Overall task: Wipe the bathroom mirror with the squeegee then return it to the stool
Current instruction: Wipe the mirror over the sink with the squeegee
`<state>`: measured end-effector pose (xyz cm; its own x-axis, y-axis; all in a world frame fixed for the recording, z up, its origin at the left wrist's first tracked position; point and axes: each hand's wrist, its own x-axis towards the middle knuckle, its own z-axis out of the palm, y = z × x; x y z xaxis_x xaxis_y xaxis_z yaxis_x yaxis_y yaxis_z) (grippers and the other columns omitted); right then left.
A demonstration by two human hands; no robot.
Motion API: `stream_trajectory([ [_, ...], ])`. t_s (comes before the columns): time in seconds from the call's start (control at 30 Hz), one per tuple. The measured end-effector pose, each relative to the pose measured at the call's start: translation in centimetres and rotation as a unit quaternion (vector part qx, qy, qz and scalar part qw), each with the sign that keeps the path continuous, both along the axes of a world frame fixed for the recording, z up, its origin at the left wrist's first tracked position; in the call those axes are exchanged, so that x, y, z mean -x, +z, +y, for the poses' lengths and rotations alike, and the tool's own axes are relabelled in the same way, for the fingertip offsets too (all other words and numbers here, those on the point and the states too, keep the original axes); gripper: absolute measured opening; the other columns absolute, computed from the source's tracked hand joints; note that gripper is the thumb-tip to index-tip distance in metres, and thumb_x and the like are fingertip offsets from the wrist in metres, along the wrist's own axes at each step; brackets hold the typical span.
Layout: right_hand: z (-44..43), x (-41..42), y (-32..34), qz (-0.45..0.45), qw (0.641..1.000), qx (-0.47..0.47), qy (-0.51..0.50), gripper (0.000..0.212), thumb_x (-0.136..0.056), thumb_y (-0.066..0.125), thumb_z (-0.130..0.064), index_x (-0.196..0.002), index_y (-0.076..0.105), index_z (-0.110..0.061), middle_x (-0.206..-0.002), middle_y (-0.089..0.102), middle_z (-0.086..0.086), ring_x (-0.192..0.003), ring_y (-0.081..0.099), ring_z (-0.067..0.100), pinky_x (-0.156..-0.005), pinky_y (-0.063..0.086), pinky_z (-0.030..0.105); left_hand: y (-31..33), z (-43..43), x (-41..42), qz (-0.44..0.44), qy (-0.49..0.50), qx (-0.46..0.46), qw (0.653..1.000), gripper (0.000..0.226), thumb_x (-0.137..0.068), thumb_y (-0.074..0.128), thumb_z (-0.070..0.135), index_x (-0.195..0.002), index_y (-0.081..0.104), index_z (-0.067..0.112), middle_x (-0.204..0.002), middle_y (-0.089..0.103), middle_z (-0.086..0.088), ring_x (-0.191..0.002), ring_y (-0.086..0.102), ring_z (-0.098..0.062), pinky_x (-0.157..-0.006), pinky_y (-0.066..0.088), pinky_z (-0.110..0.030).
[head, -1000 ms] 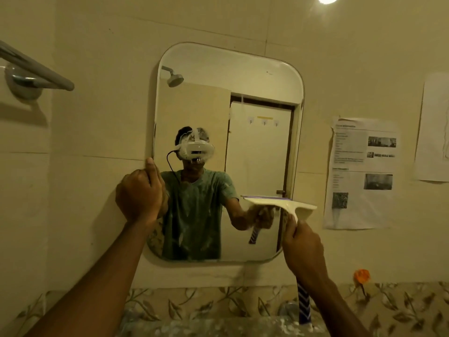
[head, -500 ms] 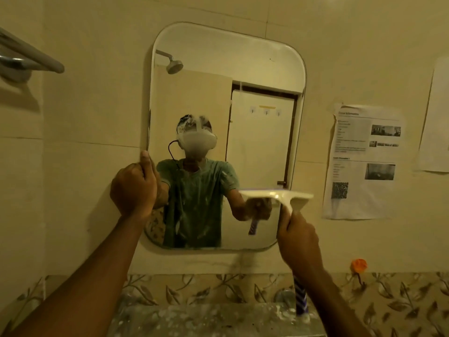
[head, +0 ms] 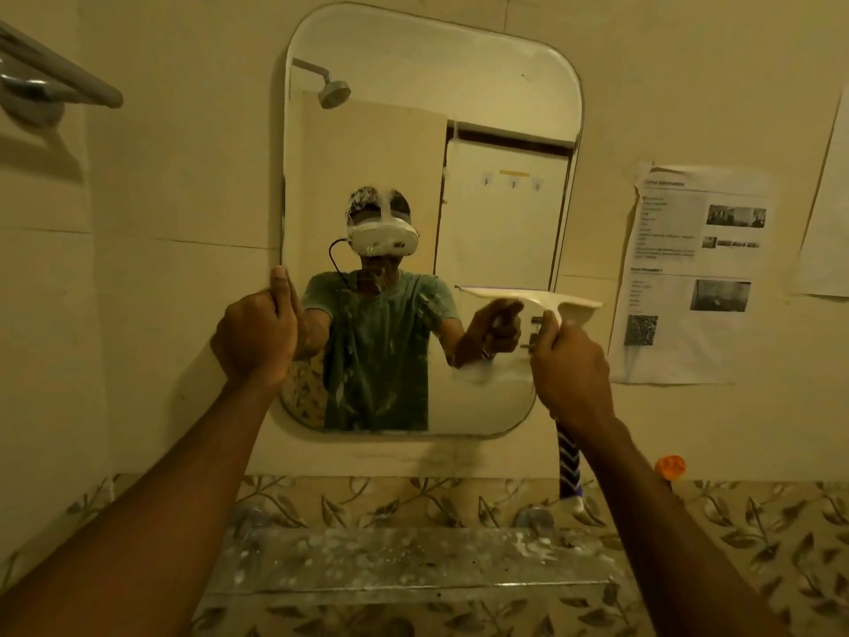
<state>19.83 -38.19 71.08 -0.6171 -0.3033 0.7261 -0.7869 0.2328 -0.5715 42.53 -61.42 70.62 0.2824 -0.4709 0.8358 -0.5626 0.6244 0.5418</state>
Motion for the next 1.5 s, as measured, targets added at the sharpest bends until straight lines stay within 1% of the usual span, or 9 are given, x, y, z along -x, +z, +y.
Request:
stream_trajectory([
  [0.1,-0.2,-0.8,-5.0,-0.025,0.999,-0.009,-0.023,0.043,-0.102,0.028,-0.044,-0.075,0.051,-0.020,-0.060,0.055,-0.003,-0.050,0.053,0.008,-0.040,0.032,0.022,-1.1,0.1,-0.1,-0.003,-0.014,-0.024,1.000,0.073,-0.101,0.027,0.054,-0.065,0.067,0.004,-0.051,0.043,-0.001,-0.045,0.034,-0.013,-0.047,0.016,-0.015],
  [0.2,-0.1,-1.8,-10.9,-0.059,0.998,-0.025,-0.018,0.037,-0.101,0.033,-0.041,-0.074,0.050,-0.022,-0.054,0.053,-0.008,-0.042,0.048,0.001,-0.031,0.026,0.010,-2.2,0.3,-0.1,0.003,-0.024,-0.040,0.999,0.073,-0.100,0.026,0.055,-0.068,0.068,0.006,-0.053,0.045,0.001,-0.043,0.030,-0.009,-0.046,0.017,-0.015],
  [0.33,0.5,-3.0,-15.6,-0.079,0.995,-0.058,-0.030,0.035,-0.102,0.034,-0.038,-0.083,0.054,-0.016,-0.052,0.051,-0.011,-0.039,0.047,-0.002,-0.031,0.025,0.012,-2.3,0.8,0.0,0.011,-0.030,-0.052,0.998,0.073,-0.099,0.025,0.057,-0.071,0.068,0.006,-0.059,0.058,-0.008,-0.047,0.037,-0.011,-0.045,0.018,-0.017],
  [0.47,0.4,-2.8,-11.1,-0.071,0.997,-0.025,-0.019,0.041,-0.102,0.031,-0.042,-0.078,0.054,-0.019,-0.056,0.054,-0.008,-0.046,0.051,0.003,-0.038,0.030,0.018,-2.4,0.5,-0.3,0.000,-0.036,-0.046,0.998,0.073,-0.099,0.025,0.057,-0.071,0.068,0.005,-0.063,0.063,-0.013,-0.051,0.041,-0.016,-0.044,0.017,-0.018],
  [0.63,-0.5,-1.5,-4.6,-0.046,0.999,0.013,-0.005,0.042,-0.102,0.028,-0.046,-0.086,0.054,-0.018,-0.067,0.058,-0.003,-0.058,0.057,0.011,-0.046,0.040,0.026,-2.7,0.1,-0.4,0.003,-0.054,-0.051,0.997,0.071,-0.100,0.025,0.055,-0.069,0.065,0.005,-0.056,0.046,0.001,-0.043,0.031,-0.006,-0.046,0.020,-0.016],
  [0.87,-1.6,-3.2,-13.4,-0.088,0.994,0.007,-0.066,0.044,-0.101,0.030,-0.045,-0.081,0.054,-0.014,-0.059,0.053,-0.005,-0.049,0.051,0.009,-0.040,0.028,0.023,-3.1,-0.3,-0.2,0.015,-0.069,-0.039,0.997,0.063,-0.102,0.026,0.052,-0.063,0.057,0.013,-0.057,0.048,0.000,-0.047,0.043,-0.015,-0.044,0.024,-0.016],
  [0.97,-1.5,-4.5,-17.5,-0.106,0.993,-0.011,-0.045,0.049,-0.101,0.027,-0.045,-0.086,0.059,-0.011,-0.061,0.057,-0.002,-0.051,0.056,0.012,-0.044,0.035,0.025,-3.0,-0.1,-0.3,0.010,-0.073,-0.029,0.997,0.056,-0.102,0.027,0.049,-0.060,0.049,0.019,-0.055,0.047,0.000,-0.044,0.039,-0.012,-0.044,0.025,-0.017],
  [1.27,-1.8,-3.6,-9.8,-0.095,0.994,0.051,-0.034,0.041,-0.102,0.028,-0.045,-0.078,0.052,-0.022,-0.064,0.055,-0.005,-0.055,0.055,0.011,-0.045,0.037,0.025,-3.3,-0.5,-0.5,0.000,-0.078,-0.023,0.997,0.059,-0.103,0.026,0.048,-0.061,0.053,0.016,-0.056,0.048,-0.001,-0.048,0.044,-0.017,-0.044,0.026,-0.021],
  [1.5,-2.5,-4.9,-15.4,-0.127,0.989,0.037,-0.058,0.044,-0.102,0.030,-0.043,-0.069,0.048,-0.021,-0.056,0.052,-0.003,-0.045,0.051,0.009,-0.040,0.028,0.021,-3.1,-0.1,-0.6,-0.002,-0.078,-0.030,0.996,0.058,-0.103,0.028,0.046,-0.062,0.056,0.015,-0.055,0.047,-0.001,-0.046,0.041,-0.014,-0.044,0.025,-0.017],
])
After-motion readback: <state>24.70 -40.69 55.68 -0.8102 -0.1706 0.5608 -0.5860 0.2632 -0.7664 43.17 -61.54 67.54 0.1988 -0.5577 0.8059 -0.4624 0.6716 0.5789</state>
